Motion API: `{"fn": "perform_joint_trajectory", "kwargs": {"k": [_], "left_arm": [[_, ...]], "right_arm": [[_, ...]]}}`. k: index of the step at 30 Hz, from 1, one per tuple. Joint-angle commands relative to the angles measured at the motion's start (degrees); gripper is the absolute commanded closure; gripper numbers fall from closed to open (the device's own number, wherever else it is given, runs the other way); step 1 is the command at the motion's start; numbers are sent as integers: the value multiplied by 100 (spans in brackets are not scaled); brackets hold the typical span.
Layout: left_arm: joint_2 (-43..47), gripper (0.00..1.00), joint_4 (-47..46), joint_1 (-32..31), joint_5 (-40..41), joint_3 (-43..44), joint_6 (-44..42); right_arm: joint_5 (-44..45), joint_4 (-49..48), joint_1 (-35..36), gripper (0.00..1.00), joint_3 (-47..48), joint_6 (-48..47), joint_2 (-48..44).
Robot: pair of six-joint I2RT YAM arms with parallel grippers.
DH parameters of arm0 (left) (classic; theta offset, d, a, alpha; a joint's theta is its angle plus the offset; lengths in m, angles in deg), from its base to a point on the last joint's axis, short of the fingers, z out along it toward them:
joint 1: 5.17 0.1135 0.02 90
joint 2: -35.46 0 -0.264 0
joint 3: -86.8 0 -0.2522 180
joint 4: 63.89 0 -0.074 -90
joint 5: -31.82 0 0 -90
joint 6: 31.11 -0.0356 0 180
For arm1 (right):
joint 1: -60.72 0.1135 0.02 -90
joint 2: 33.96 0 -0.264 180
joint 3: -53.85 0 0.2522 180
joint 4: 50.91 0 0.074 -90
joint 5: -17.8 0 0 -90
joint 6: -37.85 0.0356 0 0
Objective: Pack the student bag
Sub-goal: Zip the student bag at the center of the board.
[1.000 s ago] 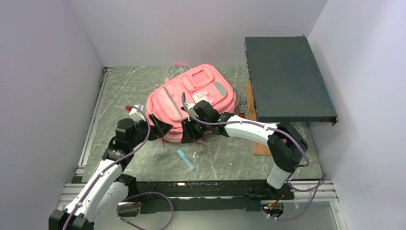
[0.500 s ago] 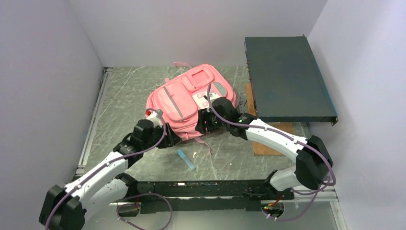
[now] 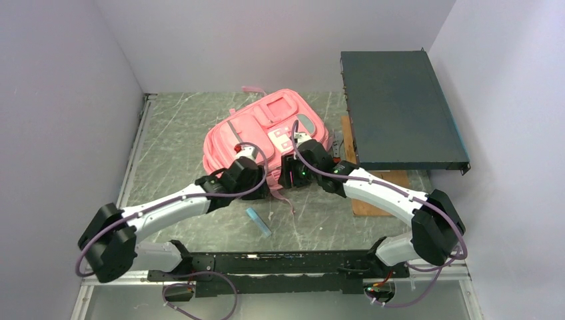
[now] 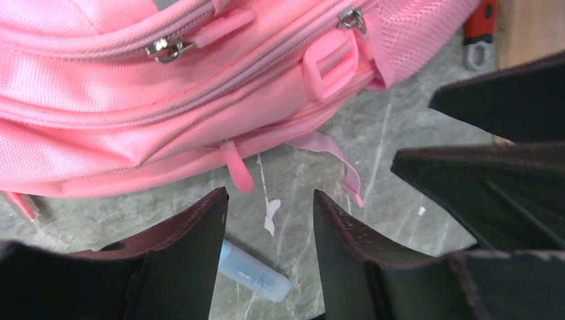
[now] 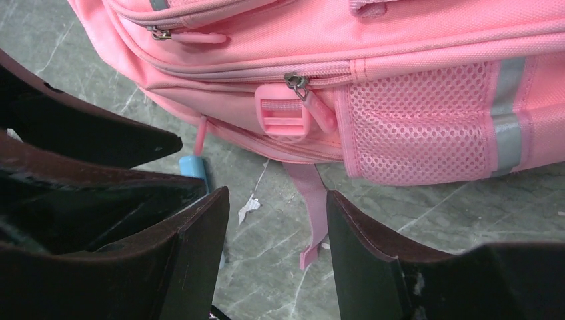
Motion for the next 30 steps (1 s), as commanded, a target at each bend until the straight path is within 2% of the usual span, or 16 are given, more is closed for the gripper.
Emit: {"fn": "perform_joint_trajectory", "kwargs": {"k": [1, 5, 11, 16, 18, 19, 24, 30], "left_arm": [[-529, 47, 634, -176, 1000, 667, 82], [-797, 50, 682, -221, 1088, 805, -7], [-1149, 60, 842, -258, 1292, 993, -100], [-1298, 80, 885, -271, 1378, 1099, -281], [-1312, 97, 1116, -272, 1471, 1220, -317], [-1273, 100, 1193, -272, 1529, 1226, -341], [-745, 100, 1007, -256, 1776, 811, -490], [-608, 100, 1567, -248, 2215, 783, -354]], "right_arm": [[94, -188, -67, 42, -119, 90, -268], [14, -212, -98, 42, -210, 108, -310], [-35, -298, -126, 41, -304, 99, -295], [-147, -540, -129, 41, -400, 122, -248], [-132, -566, -140, 41, -328, 189, -138], [-181, -619, -142, 41, -293, 243, -71], [-490, -1165, -142, 41, -111, 594, 371], [-105, -1344, -186, 42, 100, 760, 1071]]}}
